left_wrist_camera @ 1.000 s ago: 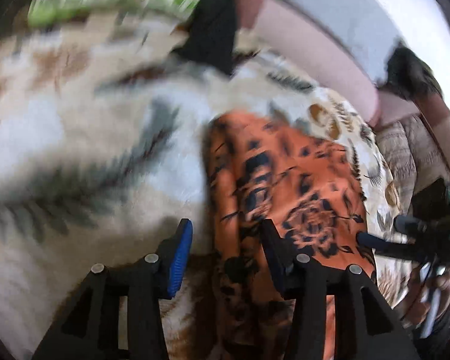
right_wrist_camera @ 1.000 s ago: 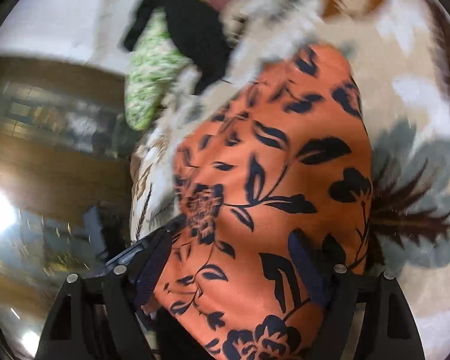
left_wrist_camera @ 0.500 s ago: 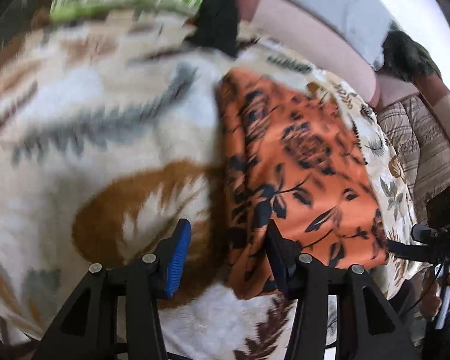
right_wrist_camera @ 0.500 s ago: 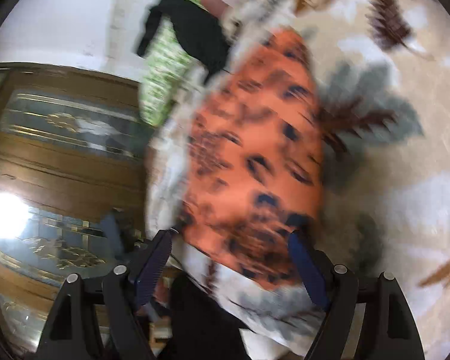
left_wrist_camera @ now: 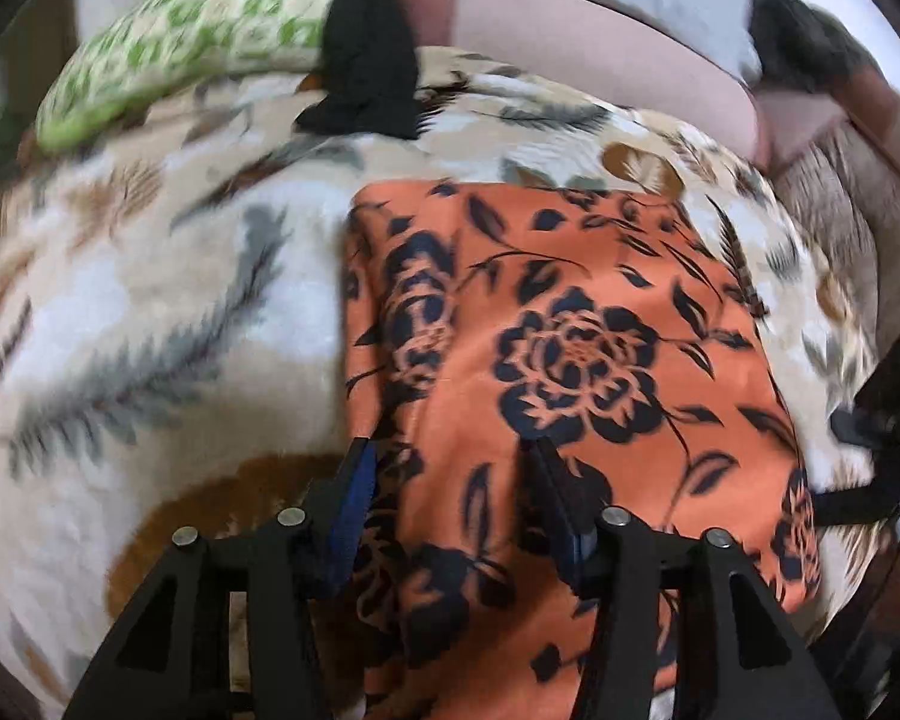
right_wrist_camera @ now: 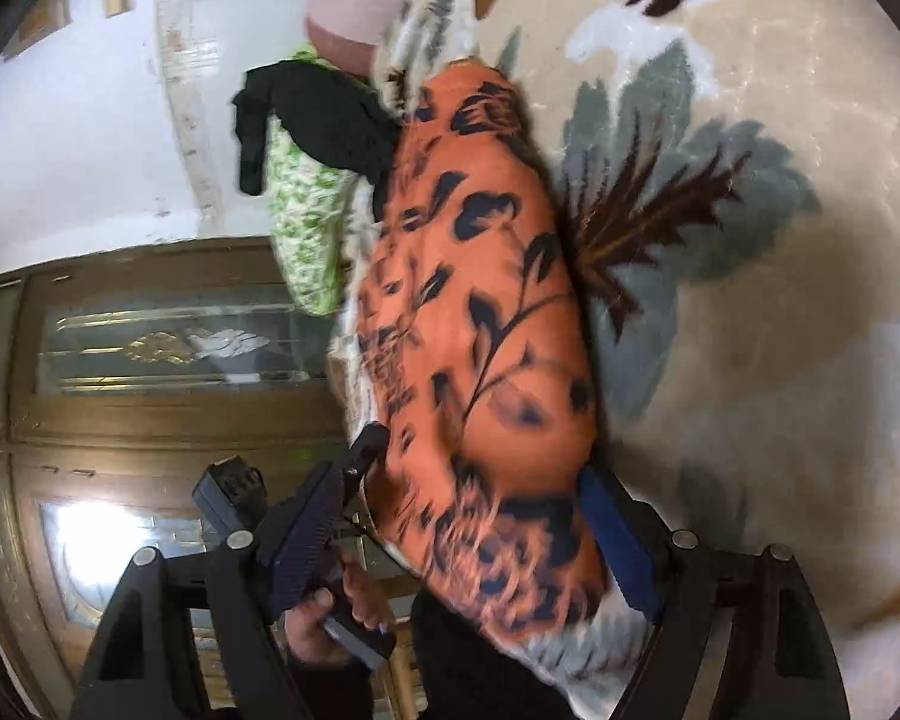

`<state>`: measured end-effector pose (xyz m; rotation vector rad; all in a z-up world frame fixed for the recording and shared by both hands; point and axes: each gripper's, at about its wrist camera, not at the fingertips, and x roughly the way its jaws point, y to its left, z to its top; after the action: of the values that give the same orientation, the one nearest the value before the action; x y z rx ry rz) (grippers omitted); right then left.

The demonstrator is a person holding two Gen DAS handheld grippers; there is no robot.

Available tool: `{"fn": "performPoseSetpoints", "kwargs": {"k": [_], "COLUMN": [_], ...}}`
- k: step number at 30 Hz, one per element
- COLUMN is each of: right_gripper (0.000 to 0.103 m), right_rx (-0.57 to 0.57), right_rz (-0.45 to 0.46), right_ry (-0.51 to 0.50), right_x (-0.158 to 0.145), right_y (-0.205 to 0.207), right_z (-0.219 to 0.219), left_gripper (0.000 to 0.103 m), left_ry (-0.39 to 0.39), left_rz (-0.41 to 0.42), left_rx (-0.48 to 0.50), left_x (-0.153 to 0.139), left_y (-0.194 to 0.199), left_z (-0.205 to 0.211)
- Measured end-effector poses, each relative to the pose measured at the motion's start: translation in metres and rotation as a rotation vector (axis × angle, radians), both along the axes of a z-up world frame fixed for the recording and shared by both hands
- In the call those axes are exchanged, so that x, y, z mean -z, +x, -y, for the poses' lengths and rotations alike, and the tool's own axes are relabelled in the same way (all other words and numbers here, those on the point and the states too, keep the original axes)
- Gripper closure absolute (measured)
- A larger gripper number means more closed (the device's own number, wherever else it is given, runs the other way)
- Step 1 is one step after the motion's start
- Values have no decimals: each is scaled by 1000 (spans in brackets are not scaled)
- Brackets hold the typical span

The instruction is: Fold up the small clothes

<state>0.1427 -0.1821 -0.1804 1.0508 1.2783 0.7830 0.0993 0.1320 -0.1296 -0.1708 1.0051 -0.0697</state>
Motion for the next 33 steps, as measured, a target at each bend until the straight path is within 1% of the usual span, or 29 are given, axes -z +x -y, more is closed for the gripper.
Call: {"fn": "performPoseSetpoints", "kwargs": {"k": [1,2,3,4,6,7,8,9,10,11,12,15,17,18,19,20,23,24,25,27,31,33], "right_gripper": [20,23,34,42,48,48,48,45,36,31,27,27,27,31,53,56,55,51,42,31,28,28], "right_rx": [-15,-47,-71,-105,-114,-114,-107,-96,-94,-101,-107,-88,-92,-112,-130,-133,-122,-122,-122,-107,-48,-39], "right_rz": [4,55,95,147,167,163,151,130,107,101,116,138,136,148,170,175,190,191,191,206,239,233], "right_ry": [-15,-76,-127,-205,-276,-298,-289,-253,-218,-202,-199,-225,-240,-294,-350,-369,-422,-429,-438,-440,-446,-430], "right_x": [0,-9,-16,-26,-28,-25,-22,-20,-20,-21,-26,-30,-26,-26,-27,-29,-37,-40,-44,-53,-69,-69], "right_y": [3,3,1,-3,-7,-7,-8,-10,-12,-14,-18,-26,-28,-28,-30,-30,-34,-35,-35,-34,-20,-8], "right_z": [-6,-14,-19,-26,-29,-28,-26,-24,-23,-23,-23,-21,-22,-26,-33,-38,-42,-43,-44,-44,-31,-30], "left_gripper": [47,47,47,47,47,47,48,48,48,48,48,48,48,48,48,48,48,48,48,47,47,47], "left_ry": [-16,-22,-22,-19,-21,-10,-1,9,15,29,39,30,28,33,39,39,32,29,28,26,25,30], "left_rz": [0,0,-1,-3,-6,-3,3,19,35,44,47,37,29,29,29,30,29,32,35,38,29,18], "left_rx": [-16,-21,-21,-17,-21,-26,-25,-11,1,4,-2,-32,-39,-41,-45,-46,-53,-53,-53,-55,-53,-53], "left_x": [0,-1,0,0,-1,-5,-9,-15,-19,-22,-24,-21,-19,-19,-19,-19,-20,-21,-22,-23,-18,-13], "left_y": [0,0,0,0,0,-1,-2,-5,-7,-9,-10,-10,-11,-12,-13,-14,-16,-17,-18,-19,-17,-15], "left_z": [-3,-5,-5,-5,-5,-2,2,5,8,11,11,9,10,10,10,10,8,8,7,7,6,7]}}
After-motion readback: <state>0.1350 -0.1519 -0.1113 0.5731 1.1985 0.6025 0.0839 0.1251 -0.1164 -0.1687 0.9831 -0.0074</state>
